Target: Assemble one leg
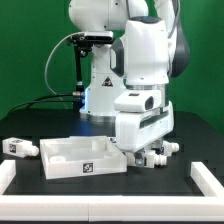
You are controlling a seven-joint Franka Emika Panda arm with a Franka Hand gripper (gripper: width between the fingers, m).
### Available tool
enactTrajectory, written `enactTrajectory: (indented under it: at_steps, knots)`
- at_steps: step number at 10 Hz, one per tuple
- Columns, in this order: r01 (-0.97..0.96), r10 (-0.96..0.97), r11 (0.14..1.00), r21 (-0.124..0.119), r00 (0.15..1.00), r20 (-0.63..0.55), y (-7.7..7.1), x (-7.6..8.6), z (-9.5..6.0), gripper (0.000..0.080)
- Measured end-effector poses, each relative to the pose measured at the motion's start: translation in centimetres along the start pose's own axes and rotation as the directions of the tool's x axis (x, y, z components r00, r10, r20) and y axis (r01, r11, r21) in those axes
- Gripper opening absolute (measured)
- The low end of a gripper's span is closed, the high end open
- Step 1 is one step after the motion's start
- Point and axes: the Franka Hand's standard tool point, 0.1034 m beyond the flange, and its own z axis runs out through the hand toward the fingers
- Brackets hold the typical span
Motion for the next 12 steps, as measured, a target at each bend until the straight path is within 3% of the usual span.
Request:
enactTrajectory:
  at_steps: [1, 2, 3, 4, 5, 8, 9, 12]
  knots:
    - [0.0, 0.0, 1.0, 0.001, 1.0, 0.001, 0.0, 0.0, 0.1, 0.0427]
    - [0.0, 0.0, 1.0, 0.002, 1.0, 0.001, 0.0, -0.1, 0.1, 0.0427]
    - [0.0, 0.0, 1.0, 0.002, 1.0, 0.001, -0.1, -0.1, 0.1, 0.0302]
    - [0.0, 0.0, 1.0, 0.002, 1.0, 0.001, -0.1, 0.0, 0.1, 0.0284]
    - [0.008, -0.008, 1.0, 0.014, 1.0, 0.005, -0.8, 1.3, -0.3, 0.0284]
    - [0.05, -0.049, 0.998, 0.029, 0.998, -0.039, -5.0, 6.9, -1.0, 0.0284]
    - [0.059, -0.058, 0.998, 0.03, 0.997, -0.047, -5.8, 7.6, -1.1, 0.0284]
    - [0.058, -0.056, 0.998, 0.03, 0.997, -0.045, -5.4, 7.3, -1.0, 0.0285]
